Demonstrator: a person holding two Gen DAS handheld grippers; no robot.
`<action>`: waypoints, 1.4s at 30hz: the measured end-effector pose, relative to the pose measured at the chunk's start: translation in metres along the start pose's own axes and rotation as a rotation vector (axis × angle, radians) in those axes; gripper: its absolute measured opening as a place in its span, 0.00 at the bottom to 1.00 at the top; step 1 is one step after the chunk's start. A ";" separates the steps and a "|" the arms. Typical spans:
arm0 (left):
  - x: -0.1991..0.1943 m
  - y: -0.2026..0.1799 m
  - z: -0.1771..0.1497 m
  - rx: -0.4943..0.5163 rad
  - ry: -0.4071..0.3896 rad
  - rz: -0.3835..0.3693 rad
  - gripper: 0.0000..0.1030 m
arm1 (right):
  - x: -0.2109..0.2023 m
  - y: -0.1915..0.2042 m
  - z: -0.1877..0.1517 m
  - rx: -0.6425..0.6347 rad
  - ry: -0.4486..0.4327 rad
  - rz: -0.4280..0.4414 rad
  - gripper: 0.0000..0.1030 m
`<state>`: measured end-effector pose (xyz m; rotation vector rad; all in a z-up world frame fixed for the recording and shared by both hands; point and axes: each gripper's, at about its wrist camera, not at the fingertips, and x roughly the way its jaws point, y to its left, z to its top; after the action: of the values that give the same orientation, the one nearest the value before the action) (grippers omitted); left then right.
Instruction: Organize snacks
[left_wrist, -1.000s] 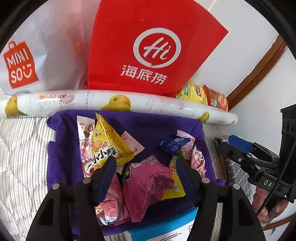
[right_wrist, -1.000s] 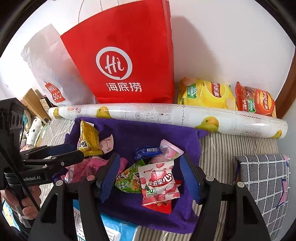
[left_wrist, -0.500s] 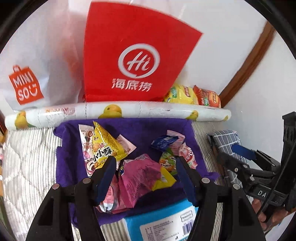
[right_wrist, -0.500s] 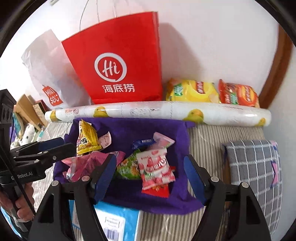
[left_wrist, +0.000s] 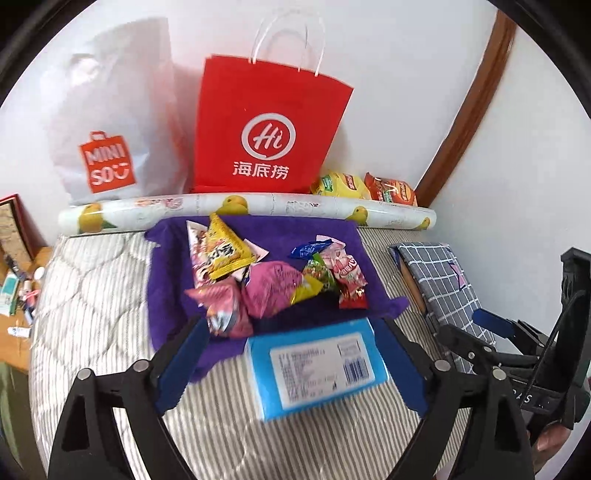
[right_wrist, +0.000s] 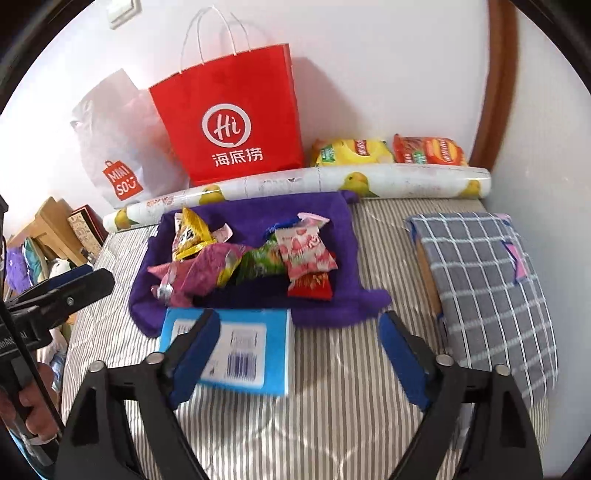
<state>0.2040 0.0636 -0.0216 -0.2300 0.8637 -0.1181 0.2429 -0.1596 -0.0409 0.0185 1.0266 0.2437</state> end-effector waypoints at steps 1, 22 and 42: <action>-0.010 -0.001 -0.007 0.004 -0.018 0.016 0.94 | -0.008 0.002 -0.007 -0.004 -0.008 -0.010 0.89; -0.111 -0.062 -0.116 0.112 -0.171 0.168 0.98 | -0.131 0.010 -0.119 0.007 -0.124 -0.119 0.94; -0.143 -0.079 -0.140 0.121 -0.228 0.162 0.98 | -0.159 0.010 -0.150 0.024 -0.159 -0.106 0.94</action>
<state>0.0036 -0.0067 0.0161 -0.0575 0.6431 0.0078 0.0355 -0.1975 0.0164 0.0049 0.8690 0.1308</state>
